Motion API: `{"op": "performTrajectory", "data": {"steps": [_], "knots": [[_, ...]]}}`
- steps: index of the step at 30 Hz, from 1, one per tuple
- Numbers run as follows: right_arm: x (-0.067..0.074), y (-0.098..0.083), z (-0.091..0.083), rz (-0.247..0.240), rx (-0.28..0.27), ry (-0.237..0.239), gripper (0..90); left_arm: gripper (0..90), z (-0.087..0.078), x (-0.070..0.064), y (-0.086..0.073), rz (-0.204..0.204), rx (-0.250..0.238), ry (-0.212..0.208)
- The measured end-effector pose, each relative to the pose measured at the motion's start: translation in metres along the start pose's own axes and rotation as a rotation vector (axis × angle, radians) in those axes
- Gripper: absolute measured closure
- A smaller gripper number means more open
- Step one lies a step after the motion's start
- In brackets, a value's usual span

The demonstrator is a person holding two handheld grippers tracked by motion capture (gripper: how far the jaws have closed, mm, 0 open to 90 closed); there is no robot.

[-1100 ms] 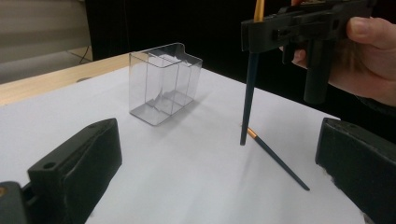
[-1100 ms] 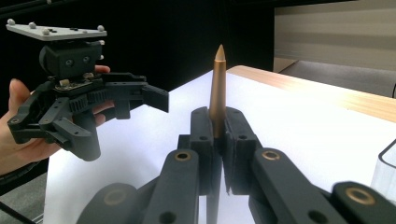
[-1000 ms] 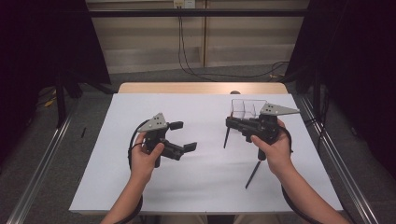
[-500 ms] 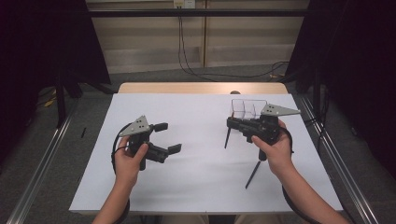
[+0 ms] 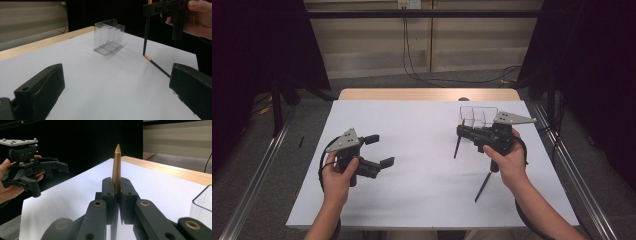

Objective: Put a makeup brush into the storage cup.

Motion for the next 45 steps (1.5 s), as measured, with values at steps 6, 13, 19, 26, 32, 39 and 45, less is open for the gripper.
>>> {"op": "performTrajectory", "data": {"steps": [6, 13, 19, 26, 32, 39, 45], "knots": [[-0.001, 0.001, -0.001, -0.003, -0.005, -0.006, 84.0, 0.0, -0.012, 0.006, -0.001, -0.002, -0.007, 0.027], [-0.005, 0.000, -0.006, -0.003, -0.001, -0.018, 84.1, 0.0, -0.021, 0.011, -0.005, 0.001, -0.010, 0.045], [-0.011, 0.004, -0.008, -0.008, -0.002, -0.032, 84.0, 0.0, -0.026, 0.015, -0.009, -0.003, -0.010, 0.057], [-0.016, 0.006, -0.008, -0.023, 0.006, -0.050, 84.0, 0.0, -0.033, 0.019, -0.012, -0.010, -0.013, 0.067], [-0.023, 0.010, -0.008, -0.031, 0.002, -0.063, 84.0, 0.0, -0.038, 0.020, -0.014, -0.017, -0.012, 0.074], [-0.030, 0.017, -0.009, -0.037, -0.014, -0.083, 84.1, 0.0, -0.043, 0.020, -0.014, -0.010, -0.013, 0.082], [-0.036, 0.021, -0.011, -0.047, -0.018, -0.101, 84.1, 0.0, -0.045, 0.022, -0.013, 0.000, -0.012, 0.091]]}}
Point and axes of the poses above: each handheld gripper's, and its own axes: z roughly forward along the jaws, y roughly out of its top, x roughly to its left, the point moved 8 cm from there along z, roughly forward along the jaws, and after that the axes turned 11 degrees about -x, right-handed, at the moved point
